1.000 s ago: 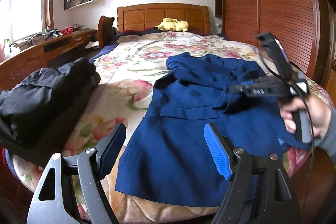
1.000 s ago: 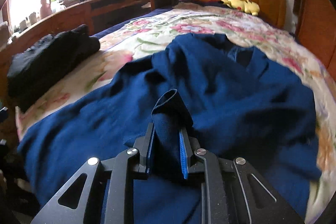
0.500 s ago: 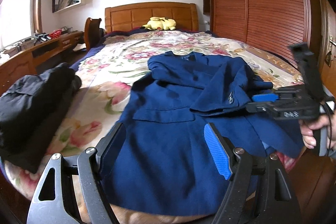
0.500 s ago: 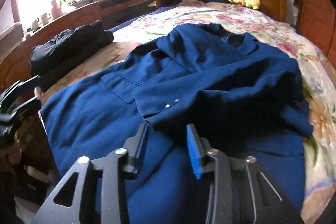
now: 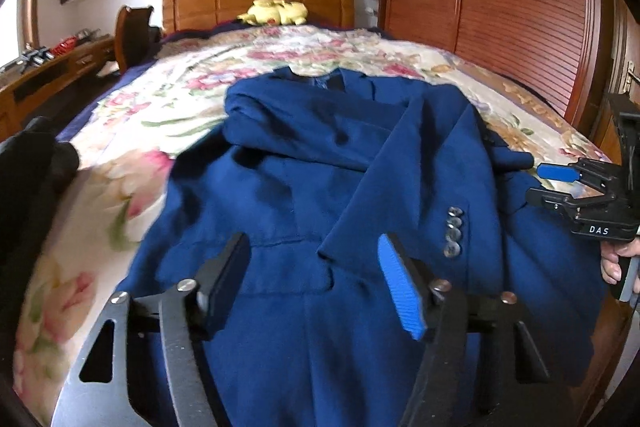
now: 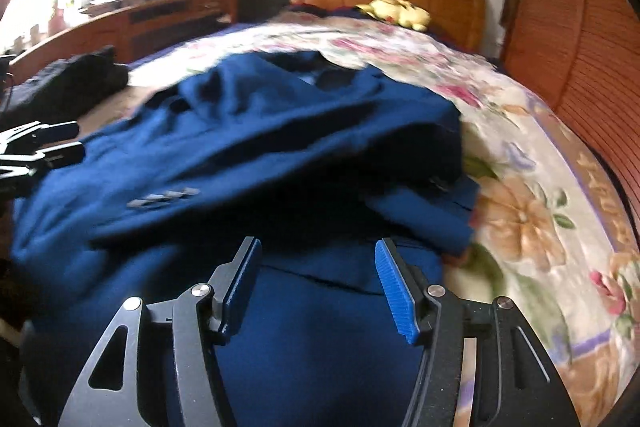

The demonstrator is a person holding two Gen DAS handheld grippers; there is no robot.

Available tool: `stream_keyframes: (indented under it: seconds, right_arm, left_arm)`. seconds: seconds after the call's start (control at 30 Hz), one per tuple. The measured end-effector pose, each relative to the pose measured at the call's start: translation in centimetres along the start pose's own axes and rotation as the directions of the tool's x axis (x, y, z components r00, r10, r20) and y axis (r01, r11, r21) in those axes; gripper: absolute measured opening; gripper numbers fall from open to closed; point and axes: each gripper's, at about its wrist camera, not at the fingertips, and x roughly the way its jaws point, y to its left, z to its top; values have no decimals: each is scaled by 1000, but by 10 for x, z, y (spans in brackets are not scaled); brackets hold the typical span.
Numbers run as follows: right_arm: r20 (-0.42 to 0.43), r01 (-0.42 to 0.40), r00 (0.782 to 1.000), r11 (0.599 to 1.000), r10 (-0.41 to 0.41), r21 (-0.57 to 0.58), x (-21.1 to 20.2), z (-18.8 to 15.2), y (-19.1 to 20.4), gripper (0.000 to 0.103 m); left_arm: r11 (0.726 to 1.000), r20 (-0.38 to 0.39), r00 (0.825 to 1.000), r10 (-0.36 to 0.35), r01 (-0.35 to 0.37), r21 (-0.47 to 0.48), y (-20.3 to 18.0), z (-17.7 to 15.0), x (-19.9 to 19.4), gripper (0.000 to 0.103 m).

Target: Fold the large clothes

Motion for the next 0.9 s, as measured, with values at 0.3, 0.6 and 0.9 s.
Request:
stream_keyframes:
  seconds: [0.3, 0.6, 0.9]
  right_arm:
    - [-52, -88, 994, 993, 92, 75, 40, -3, -8, 61]
    - [-26, -128, 991, 987, 131, 98, 43, -9, -13, 61]
    - [-15, -130, 991, 987, 132, 100, 41, -14, -16, 61]
  left_arm:
    - [999, -128, 992, 8, -3, 38, -13, 12, 44, 62]
    - [994, -208, 977, -50, 69, 85, -29, 7, 56, 32]
    - [991, -38, 998, 48, -43, 130, -23, 51, 18, 5]
